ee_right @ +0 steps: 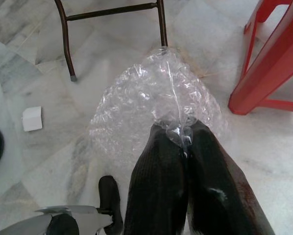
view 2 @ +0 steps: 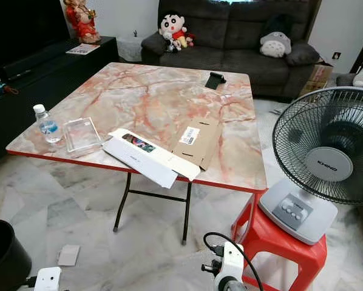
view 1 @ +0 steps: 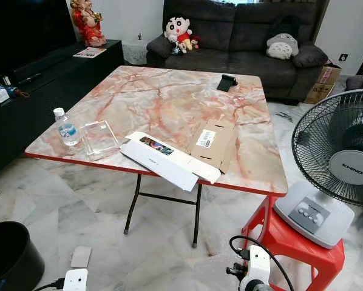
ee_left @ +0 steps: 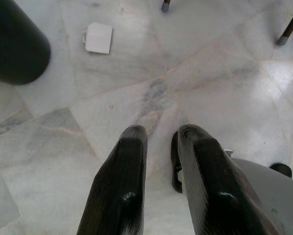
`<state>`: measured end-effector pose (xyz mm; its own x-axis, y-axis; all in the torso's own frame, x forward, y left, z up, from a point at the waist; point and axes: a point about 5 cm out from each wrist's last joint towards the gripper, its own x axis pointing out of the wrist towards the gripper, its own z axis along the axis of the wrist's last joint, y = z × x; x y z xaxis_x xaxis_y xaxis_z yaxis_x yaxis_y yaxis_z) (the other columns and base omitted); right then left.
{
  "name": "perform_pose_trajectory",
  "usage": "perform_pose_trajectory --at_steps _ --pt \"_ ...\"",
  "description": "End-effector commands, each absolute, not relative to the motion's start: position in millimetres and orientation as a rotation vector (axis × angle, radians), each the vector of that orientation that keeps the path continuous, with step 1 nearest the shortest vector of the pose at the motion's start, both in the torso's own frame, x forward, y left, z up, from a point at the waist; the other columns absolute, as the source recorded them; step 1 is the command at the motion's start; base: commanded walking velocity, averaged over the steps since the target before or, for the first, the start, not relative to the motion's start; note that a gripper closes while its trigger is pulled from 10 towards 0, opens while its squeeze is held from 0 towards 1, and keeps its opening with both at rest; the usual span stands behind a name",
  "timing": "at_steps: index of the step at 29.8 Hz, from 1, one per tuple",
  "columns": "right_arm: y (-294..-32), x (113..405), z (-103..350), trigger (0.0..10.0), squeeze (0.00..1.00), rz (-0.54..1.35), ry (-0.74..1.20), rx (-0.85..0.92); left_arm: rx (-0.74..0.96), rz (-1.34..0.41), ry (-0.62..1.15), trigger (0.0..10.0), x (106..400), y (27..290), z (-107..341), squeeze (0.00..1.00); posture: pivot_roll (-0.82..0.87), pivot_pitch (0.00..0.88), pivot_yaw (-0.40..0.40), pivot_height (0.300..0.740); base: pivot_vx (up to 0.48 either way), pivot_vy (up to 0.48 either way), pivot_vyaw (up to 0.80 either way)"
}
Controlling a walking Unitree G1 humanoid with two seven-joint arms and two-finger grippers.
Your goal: Picking trash to rubbish bin
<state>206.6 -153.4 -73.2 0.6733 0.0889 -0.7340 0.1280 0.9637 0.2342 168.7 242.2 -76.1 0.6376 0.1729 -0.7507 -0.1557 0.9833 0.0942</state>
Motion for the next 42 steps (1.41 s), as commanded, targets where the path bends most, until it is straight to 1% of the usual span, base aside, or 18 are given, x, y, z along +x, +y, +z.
perform_pose_trajectory --at_steps 1,12,24,30,42 --pt "-151.0 208.2 -72.8 10.0 0.00 -0.018 0.844 0.273 0.034 0.179 0.875 10.0 168.0 242.4 -76.9 0.00 0.05 0.000 -0.020 0.740 0.000 0.000 0.00" --pt "-152.8 209.5 -72.2 10.0 0.00 -0.014 0.848 0.243 0.027 0.188 0.884 10.0 165.7 242.8 -77.9 0.00 0.06 0.000 -0.025 0.740 0.000 0.000 0.00" --pt "-152.1 204.8 -75.0 10.0 0.00 -0.004 0.868 0.224 0.022 0.190 0.882 10.0 165.3 243.8 -77.8 0.00 0.06 0.000 -0.025 0.740 -0.277 0.000 0.00" --pt "-153.0 206.0 -74.3 10.0 0.00 -0.021 0.862 0.250 0.021 0.199 0.880 10.0 165.9 246.2 -76.9 0.00 0.06 0.000 -0.021 0.740 -0.324 0.000 0.00" --pt "-153.1 205.5 -74.6 10.0 0.00 -0.020 0.864 0.237 0.017 0.209 0.883 10.0 163.9 246.8 -77.6 0.00 0.06 0.000 -0.021 0.740 -0.322 0.000 0.00"
